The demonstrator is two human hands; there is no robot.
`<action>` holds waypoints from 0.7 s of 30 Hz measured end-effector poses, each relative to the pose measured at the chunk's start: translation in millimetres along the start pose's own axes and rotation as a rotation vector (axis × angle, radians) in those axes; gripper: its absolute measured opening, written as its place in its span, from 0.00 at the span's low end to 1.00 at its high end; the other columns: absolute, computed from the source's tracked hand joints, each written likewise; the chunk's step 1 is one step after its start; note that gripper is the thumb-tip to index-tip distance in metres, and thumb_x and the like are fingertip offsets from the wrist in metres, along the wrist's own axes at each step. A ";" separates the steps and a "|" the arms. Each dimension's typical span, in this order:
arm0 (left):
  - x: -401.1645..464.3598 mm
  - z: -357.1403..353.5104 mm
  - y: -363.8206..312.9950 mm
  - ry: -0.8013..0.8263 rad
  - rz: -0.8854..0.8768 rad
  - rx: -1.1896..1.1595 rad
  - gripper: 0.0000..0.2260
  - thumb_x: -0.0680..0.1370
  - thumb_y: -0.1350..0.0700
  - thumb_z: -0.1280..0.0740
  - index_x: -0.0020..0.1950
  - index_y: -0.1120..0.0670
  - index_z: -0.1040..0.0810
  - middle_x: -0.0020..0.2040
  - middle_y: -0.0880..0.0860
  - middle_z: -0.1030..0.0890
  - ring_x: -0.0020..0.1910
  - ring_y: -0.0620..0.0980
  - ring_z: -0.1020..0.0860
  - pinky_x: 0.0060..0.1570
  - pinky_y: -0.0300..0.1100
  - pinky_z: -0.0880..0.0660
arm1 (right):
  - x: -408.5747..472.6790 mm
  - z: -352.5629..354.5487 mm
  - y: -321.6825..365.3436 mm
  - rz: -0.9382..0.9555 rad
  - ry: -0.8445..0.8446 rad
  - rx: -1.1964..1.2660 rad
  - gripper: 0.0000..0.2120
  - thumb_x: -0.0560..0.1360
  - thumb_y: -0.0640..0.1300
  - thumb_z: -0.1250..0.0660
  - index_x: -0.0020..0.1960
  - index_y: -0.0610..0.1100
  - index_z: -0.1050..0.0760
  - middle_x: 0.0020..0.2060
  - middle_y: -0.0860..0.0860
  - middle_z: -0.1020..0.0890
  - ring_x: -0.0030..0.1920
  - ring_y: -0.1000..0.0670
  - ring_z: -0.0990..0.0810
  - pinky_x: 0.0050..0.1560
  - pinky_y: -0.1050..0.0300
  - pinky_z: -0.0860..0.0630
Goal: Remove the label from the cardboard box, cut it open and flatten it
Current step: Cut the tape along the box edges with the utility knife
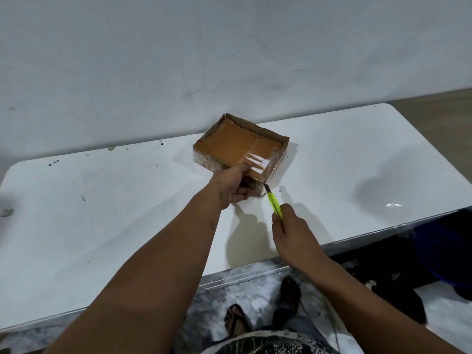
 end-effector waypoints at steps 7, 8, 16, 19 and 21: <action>0.4 -11.0 -0.8 -0.002 0.001 -0.014 0.12 0.80 0.46 0.30 0.53 0.54 0.21 0.38 0.54 0.12 0.39 0.54 0.12 0.54 0.49 0.19 | 8.7 3.2 -9.0 -0.045 -0.024 -0.014 0.07 0.82 0.44 0.46 0.47 0.42 0.37 0.30 0.47 0.28 0.28 0.48 0.29 0.26 0.55 0.40; -0.5 -10.7 -1.5 -0.003 0.006 -0.006 0.11 0.80 0.45 0.30 0.52 0.53 0.22 0.36 0.53 0.13 0.37 0.53 0.13 0.54 0.50 0.19 | 9.1 3.4 -9.5 -0.045 -0.026 -0.015 0.07 0.82 0.44 0.46 0.47 0.42 0.38 0.30 0.47 0.28 0.28 0.48 0.29 0.26 0.56 0.41; -3.7 -7.4 -4.4 -0.018 0.017 0.056 0.14 0.79 0.42 0.29 0.49 0.52 0.23 0.45 0.56 0.15 0.48 0.56 0.15 0.57 0.51 0.19 | 13.9 3.9 -6.7 -0.031 -0.047 -0.033 0.06 0.82 0.43 0.45 0.47 0.43 0.37 0.30 0.49 0.29 0.28 0.49 0.30 0.26 0.56 0.41; -4.7 -6.0 -5.2 -0.013 0.019 0.085 0.15 0.78 0.41 0.28 0.50 0.52 0.23 0.45 0.56 0.16 0.43 0.54 0.16 0.58 0.53 0.19 | 16.2 4.6 -4.4 -0.069 -0.028 -0.094 0.04 0.81 0.42 0.46 0.47 0.44 0.39 0.31 0.50 0.30 0.31 0.45 0.29 0.29 0.55 0.39; -5.1 -5.6 -5.7 -0.011 0.015 0.095 0.16 0.78 0.41 0.28 0.53 0.53 0.22 0.44 0.55 0.16 0.40 0.52 0.17 0.56 0.52 0.18 | 19.3 8.6 0.9 -0.102 0.017 -0.126 0.03 0.80 0.40 0.46 0.47 0.44 0.39 0.32 0.50 0.31 0.31 0.48 0.30 0.29 0.55 0.40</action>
Point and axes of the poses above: each hand's wrist, its own x-axis towards the middle knuckle, its own z-axis out of the back of the hand, y = z × x, the point moved 1 cm from there along x, towards the middle knuckle
